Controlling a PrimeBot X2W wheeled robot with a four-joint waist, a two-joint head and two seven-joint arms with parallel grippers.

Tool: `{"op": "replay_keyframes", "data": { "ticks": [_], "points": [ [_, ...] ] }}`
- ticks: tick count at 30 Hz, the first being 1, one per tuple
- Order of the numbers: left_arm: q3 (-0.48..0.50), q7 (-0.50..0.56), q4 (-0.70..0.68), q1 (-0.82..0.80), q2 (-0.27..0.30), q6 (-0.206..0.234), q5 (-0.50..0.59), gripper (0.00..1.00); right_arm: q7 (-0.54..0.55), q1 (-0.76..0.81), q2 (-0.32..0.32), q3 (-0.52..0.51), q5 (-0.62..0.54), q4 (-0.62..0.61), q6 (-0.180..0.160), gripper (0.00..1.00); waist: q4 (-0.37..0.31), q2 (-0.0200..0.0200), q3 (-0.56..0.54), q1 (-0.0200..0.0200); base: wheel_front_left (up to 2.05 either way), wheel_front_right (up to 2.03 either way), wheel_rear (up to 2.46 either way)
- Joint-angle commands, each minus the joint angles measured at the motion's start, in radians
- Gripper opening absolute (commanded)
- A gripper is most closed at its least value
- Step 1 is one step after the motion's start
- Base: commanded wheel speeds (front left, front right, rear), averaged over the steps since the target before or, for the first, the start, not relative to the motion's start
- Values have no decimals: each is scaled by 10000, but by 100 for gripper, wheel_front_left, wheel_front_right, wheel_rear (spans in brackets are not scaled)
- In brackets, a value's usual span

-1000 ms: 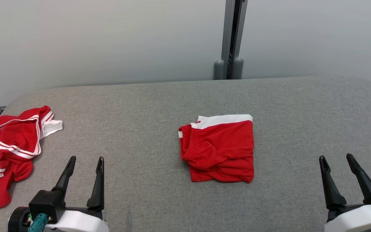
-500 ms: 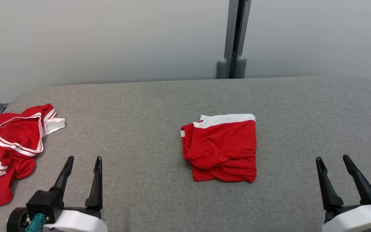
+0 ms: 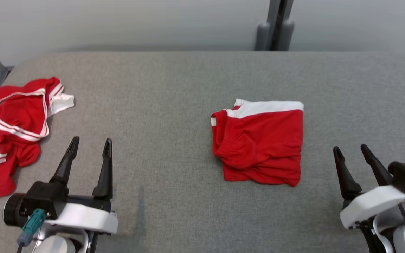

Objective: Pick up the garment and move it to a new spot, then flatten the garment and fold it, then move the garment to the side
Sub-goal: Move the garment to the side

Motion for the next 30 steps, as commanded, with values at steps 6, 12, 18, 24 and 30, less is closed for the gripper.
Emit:
{"op": "replay_keyframes", "data": {
  "ticks": [6, 12, 18, 24, 30],
  "points": [
    [149, -245, 188, -930, -254, -306, 170, 100, -228, -1443, -282, 554, 201, 1741, 1, 100, 786, -1, 1308, 0, 0, 0, 0],
    [871, -396, 338, -1352, -776, -841, 427, 100, -489, -2454, -384, 1248, 522, 3572, 1, 100, 1193, -1, 1827, 0, 0, 0, 0],
    [1334, -395, 361, -1256, -1076, -1173, 752, 100, -625, -2733, -447, 1364, 581, 4069, -1, 0, 1230, -1, 1925, 0, 0, 0, 0],
    [1769, -398, 438, -1187, -1344, -1467, 1061, 100, -797, -2903, -753, 1486, 446, 4028, -7, 0, 1061, -1, 1980, 0, 0, 0, 0],
    [2027, -399, 373, -1173, -1459, -1714, 1370, 100, -800, -2832, -1131, 1795, 161, 3638, -2, 0, 459, -1, 2061, 0, 0, 0, 0]
  ]
}}
